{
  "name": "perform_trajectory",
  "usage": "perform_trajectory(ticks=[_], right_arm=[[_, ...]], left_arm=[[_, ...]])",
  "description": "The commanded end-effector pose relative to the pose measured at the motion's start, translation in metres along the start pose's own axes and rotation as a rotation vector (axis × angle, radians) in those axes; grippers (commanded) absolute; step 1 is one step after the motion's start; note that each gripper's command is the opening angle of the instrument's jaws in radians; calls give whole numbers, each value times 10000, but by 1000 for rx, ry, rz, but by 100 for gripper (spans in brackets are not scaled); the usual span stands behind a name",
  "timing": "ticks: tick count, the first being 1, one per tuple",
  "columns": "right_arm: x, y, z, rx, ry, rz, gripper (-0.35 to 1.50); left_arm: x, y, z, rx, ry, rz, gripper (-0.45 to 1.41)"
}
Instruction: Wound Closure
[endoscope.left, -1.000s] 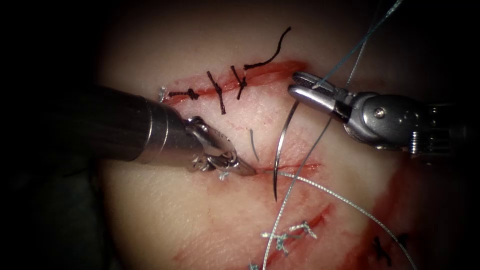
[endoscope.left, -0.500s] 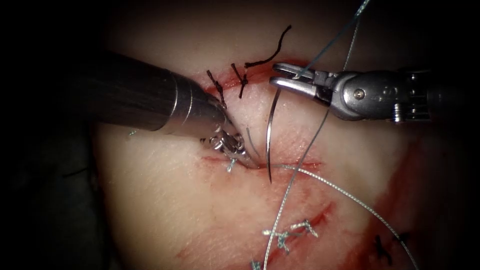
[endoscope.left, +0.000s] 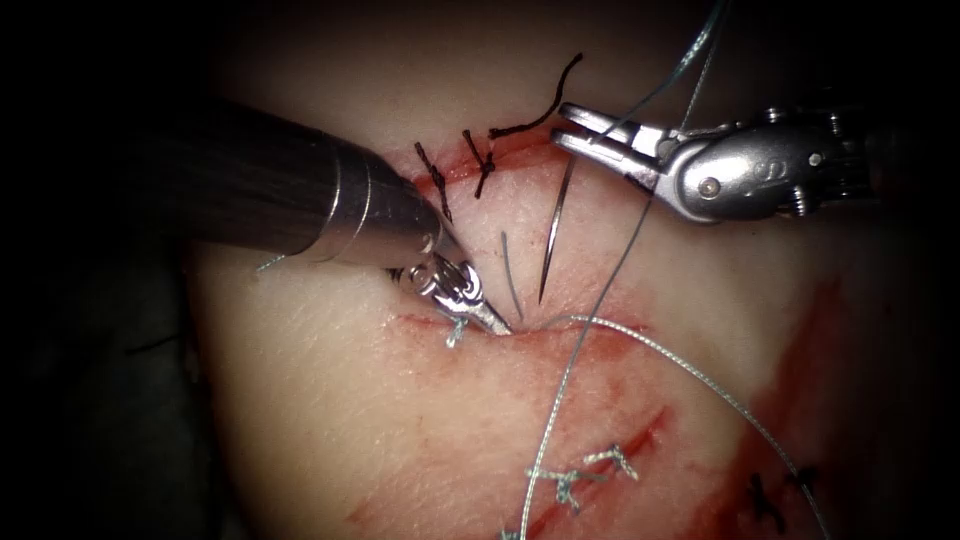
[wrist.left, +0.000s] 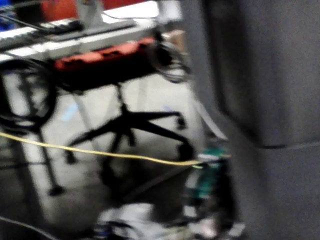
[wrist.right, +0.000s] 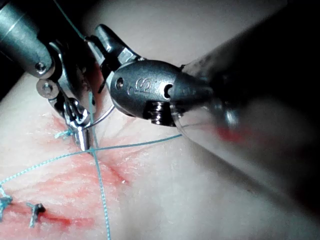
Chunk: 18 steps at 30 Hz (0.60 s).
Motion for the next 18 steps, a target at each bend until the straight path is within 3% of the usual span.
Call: perform_trajectory(ticks=[1,18], right_arm=[[-1,-4,10,49,6,0,-35],[-4,-20,21,92,25,24,-35]], left_arm=[[4,-3,4,-5,2,-4,-45],[9,2,6,-14,23,-7,-45]])
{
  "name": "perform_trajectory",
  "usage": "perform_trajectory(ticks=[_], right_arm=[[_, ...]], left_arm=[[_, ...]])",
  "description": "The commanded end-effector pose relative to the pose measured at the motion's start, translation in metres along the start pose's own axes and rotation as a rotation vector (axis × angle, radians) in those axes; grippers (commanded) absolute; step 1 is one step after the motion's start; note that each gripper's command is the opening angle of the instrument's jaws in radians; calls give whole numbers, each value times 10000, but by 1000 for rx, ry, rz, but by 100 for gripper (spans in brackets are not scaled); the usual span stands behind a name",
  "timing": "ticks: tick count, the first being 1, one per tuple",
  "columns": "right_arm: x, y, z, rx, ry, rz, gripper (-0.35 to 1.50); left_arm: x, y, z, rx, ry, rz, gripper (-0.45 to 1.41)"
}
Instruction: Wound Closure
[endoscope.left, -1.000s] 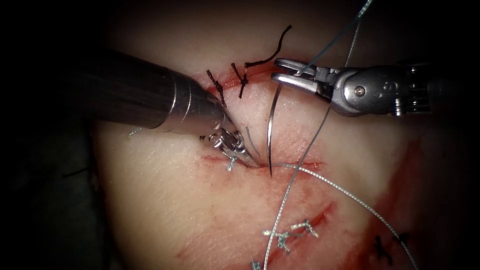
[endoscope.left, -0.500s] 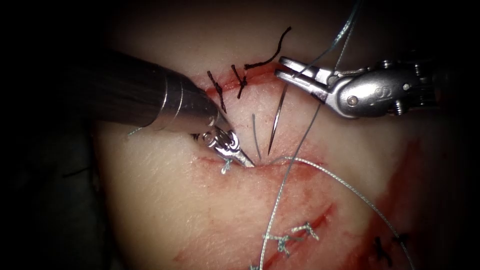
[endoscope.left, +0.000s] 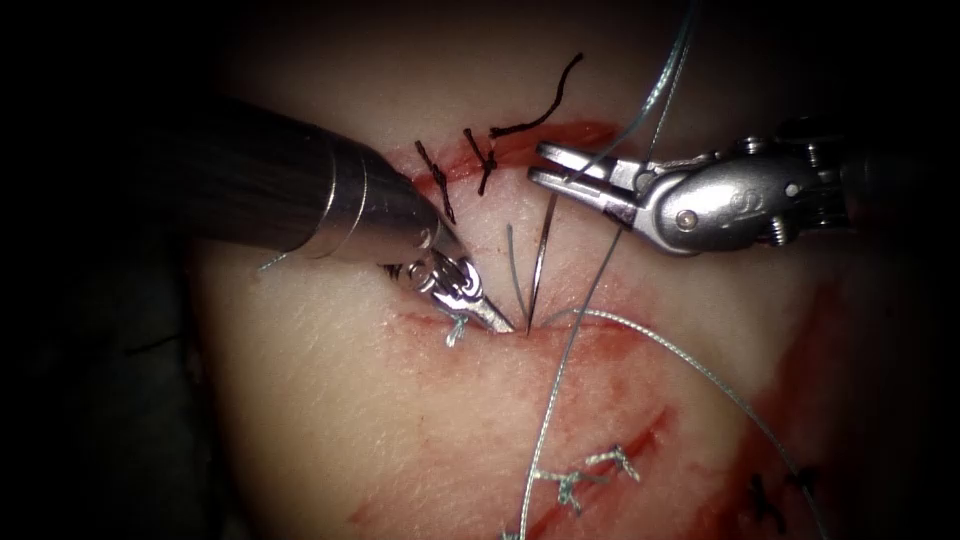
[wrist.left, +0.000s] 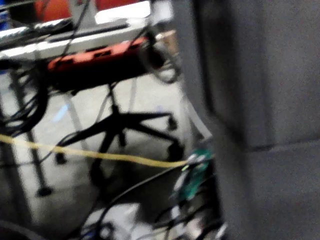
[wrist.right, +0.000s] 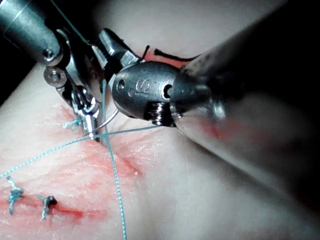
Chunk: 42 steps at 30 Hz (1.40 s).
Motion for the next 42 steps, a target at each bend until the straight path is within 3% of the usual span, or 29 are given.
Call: perform_trajectory(ticks=[1,16,28,42], right_arm=[[-2,-1,11,1,4,-2,-35],[-18,-2,9,-12,-5,-62,-35],[-21,-7,8,76,36,-75,-35],[-15,-1,11,40,74,40,-35]], left_arm=[[3,-4,5,0,-1,1,-45],[5,4,2,5,6,7,-45],[6,3,1,9,12,8,-45],[4,0,2,14,12,10,-45]])
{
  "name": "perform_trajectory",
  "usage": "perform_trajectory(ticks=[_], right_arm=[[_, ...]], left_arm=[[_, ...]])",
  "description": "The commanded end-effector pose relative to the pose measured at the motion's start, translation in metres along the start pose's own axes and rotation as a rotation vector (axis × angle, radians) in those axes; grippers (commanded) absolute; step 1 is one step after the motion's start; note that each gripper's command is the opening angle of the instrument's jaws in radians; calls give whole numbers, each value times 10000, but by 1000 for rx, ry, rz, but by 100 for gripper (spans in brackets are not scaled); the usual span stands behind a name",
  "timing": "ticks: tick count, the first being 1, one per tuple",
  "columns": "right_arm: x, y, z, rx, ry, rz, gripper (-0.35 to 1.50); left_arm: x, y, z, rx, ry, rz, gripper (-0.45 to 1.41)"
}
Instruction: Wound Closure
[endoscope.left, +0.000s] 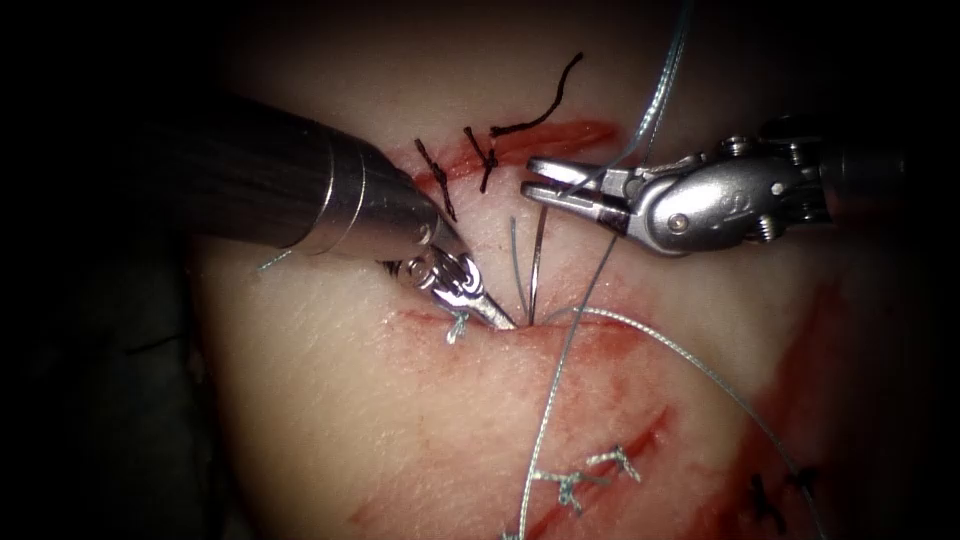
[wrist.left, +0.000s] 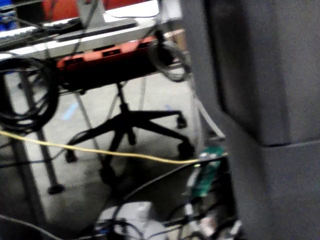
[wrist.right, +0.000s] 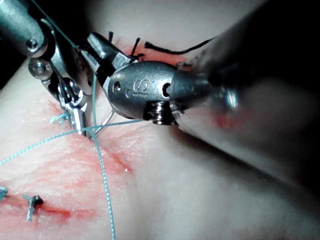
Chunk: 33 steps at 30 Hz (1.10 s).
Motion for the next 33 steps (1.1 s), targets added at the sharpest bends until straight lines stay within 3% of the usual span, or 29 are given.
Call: perform_trajectory(ticks=[1,15,33], right_arm=[[-2,1,8,-2,4,8,-35],[5,12,7,-1,14,86,-35],[9,20,7,-101,-20,73,-35]], left_arm=[[3,-5,5,1,-1,1,-45],[1,-4,8,1,0,2,-45],[1,0,7,-2,-2,0,-45]])
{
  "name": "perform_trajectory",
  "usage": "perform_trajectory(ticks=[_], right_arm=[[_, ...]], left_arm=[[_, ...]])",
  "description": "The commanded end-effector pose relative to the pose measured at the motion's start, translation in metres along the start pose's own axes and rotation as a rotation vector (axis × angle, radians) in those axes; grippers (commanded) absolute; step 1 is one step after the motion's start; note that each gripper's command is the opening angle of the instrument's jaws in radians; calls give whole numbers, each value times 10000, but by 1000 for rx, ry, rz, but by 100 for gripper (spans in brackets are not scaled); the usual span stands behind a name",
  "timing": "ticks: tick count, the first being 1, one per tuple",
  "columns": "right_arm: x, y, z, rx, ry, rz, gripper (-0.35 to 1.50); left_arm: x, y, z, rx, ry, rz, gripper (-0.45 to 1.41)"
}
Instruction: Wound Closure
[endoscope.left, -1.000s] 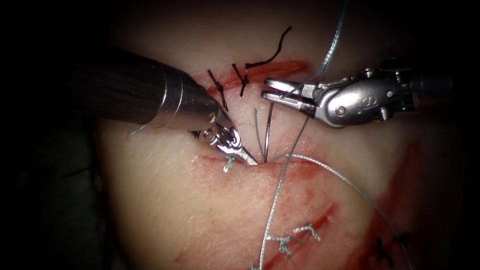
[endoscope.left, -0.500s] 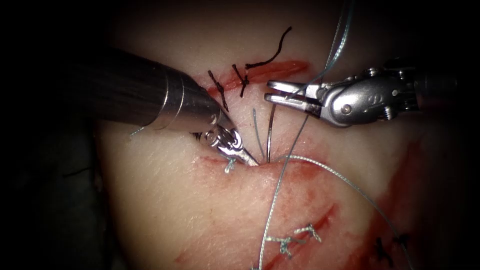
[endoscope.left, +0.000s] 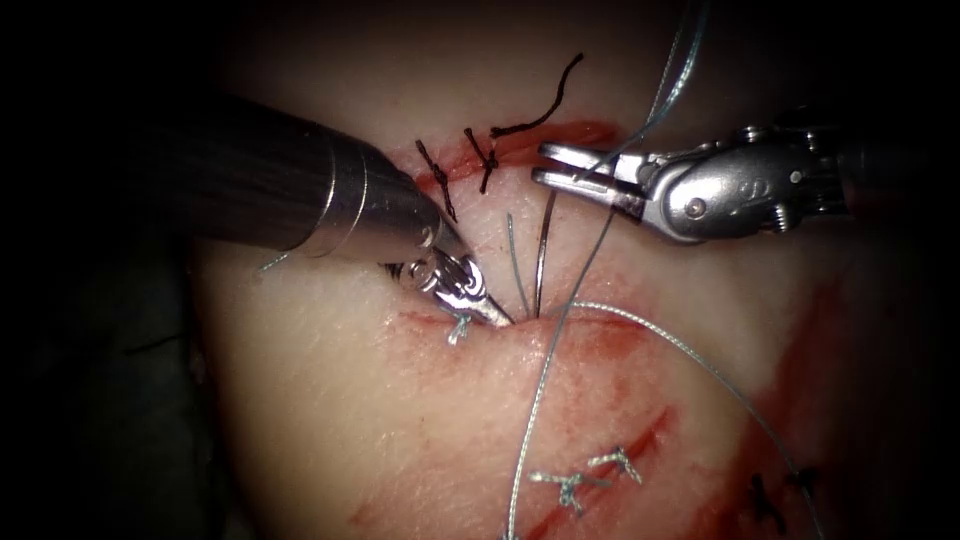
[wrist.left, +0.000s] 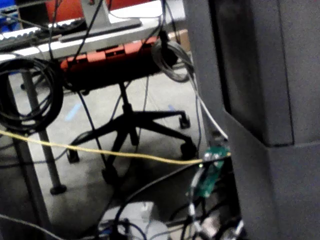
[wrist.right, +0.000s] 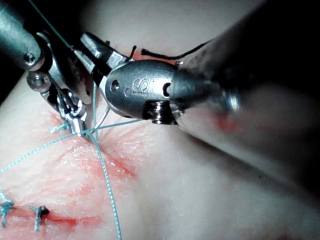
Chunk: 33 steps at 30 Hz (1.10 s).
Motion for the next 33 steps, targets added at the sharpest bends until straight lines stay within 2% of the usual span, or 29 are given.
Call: perform_trajectory(ticks=[1,18,33], right_arm=[[-2,0,9,-1,3,-1,-35],[5,4,10,-9,20,20,-35],[10,7,11,-57,-6,23,-35]], left_arm=[[3,-4,5,0,0,0,-45],[1,-3,8,0,1,0,-45],[1,2,6,-4,-5,10,-45]])
